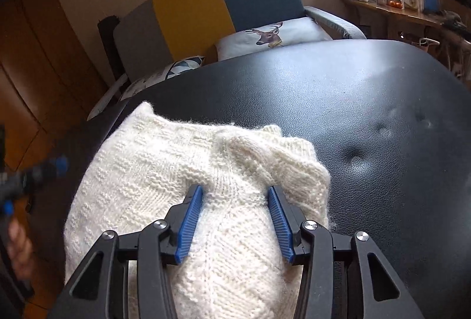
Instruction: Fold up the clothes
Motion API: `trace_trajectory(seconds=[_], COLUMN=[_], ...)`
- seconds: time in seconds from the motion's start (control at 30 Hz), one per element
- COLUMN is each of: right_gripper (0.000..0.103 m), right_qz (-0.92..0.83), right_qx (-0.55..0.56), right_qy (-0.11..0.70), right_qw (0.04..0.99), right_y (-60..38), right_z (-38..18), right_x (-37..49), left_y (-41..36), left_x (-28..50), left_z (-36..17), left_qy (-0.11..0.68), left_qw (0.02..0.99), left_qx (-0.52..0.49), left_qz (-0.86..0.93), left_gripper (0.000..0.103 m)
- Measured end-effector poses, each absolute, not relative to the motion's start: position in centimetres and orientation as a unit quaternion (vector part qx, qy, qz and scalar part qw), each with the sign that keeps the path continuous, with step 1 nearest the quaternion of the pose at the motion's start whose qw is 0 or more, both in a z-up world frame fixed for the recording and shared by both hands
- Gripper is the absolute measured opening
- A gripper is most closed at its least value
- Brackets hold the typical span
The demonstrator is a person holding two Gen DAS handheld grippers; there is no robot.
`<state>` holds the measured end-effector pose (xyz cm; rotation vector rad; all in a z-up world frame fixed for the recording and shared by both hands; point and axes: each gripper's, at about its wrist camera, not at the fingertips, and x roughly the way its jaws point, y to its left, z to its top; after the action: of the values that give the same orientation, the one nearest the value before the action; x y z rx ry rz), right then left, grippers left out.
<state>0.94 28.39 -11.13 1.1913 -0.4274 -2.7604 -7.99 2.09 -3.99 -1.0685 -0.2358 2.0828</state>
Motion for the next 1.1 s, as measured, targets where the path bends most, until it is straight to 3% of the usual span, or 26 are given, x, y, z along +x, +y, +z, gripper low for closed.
trace_trajectory(seconds=[0.17, 0.3, 0.53, 0.83, 1.1], right_gripper=[0.048, 0.048, 0.048, 0.048, 0.050], right_qz=[-0.910, -0.910, -0.914, -0.915, -0.910], right_qx=[0.386, 0.385, 0.376, 0.375, 0.372], right_qy=[-0.141, -0.142, -0.143, -0.138, -0.151], right_qw=[0.053, 0.055, 0.052, 0.055, 0.106], right_y=[28.3, 28.4, 28.6, 28.5, 29.3], right_z=[-11.2, -11.3, -11.5, -11.4, -7.5], right_x=[1.0, 0.8, 0.9, 1.0, 2.2], left_y=[4.5, 8.5, 9.3, 3.9, 3.2], left_x=[-13.3, -15.6, -15.5, -12.8, -3.3], left_z=[-4.9, -9.6, -12.2, -7.0, -7.3], left_qy=[-0.050, 0.058, 0.030, -0.075, -0.033], left_qw=[0.423, 0.388, 0.361, 0.327, 0.351], left_qx=[-0.451, -0.510, -0.494, -0.447, -0.427], left_qz=[0.784, 0.766, 0.790, 0.829, 0.833], left_gripper=[0.023, 0.022, 0.022, 0.022, 0.023])
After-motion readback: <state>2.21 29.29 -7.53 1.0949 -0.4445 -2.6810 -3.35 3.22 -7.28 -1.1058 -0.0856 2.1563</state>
